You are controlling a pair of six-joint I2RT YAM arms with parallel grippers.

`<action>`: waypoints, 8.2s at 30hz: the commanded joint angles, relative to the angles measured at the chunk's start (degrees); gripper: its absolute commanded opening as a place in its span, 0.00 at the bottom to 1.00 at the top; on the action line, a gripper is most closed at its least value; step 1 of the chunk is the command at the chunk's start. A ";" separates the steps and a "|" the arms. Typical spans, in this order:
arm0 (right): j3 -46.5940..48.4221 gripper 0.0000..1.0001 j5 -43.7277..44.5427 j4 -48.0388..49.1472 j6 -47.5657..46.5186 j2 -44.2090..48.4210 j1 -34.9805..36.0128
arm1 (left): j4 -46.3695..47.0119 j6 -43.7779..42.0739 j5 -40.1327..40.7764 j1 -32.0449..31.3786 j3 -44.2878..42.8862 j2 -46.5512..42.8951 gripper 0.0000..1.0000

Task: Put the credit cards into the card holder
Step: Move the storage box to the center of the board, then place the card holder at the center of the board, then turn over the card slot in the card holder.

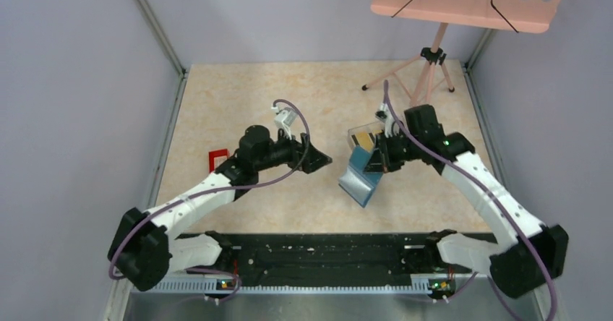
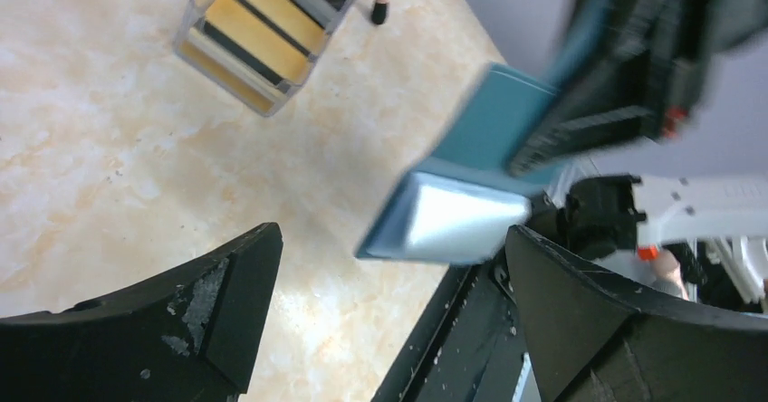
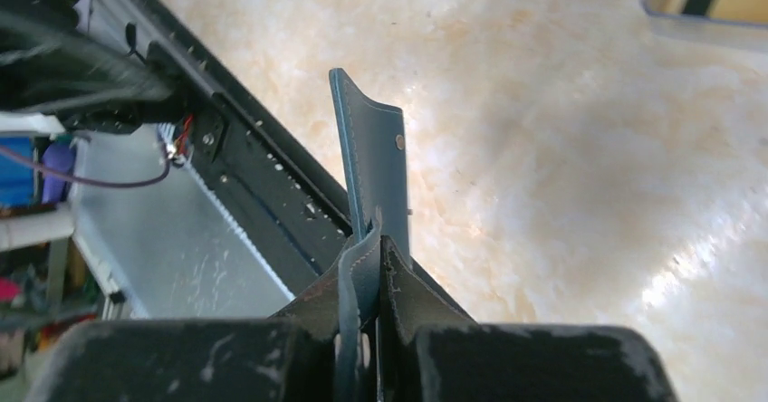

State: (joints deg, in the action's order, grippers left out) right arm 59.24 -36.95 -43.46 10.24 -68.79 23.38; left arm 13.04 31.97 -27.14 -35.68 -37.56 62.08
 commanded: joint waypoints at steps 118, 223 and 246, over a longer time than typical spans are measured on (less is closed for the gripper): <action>-19.24 0.18 3.43 27.32 18.94 -6.65 -3.61 | -43.77 10.57 18.84 -15.91 -40.41 41.00 0.45; -13.45 0.00 7.79 15.43 5.10 -23.24 -2.99 | -42.59 14.34 9.38 -16.17 -42.00 47.12 0.58; -13.64 0.00 7.02 15.61 5.29 -23.19 -2.99 | -40.02 13.90 7.40 -16.64 -42.27 51.08 0.48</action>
State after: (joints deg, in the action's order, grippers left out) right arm 45.43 -28.84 -29.36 15.62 -91.57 20.71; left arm -29.91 46.35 -18.13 -51.92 -78.24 113.21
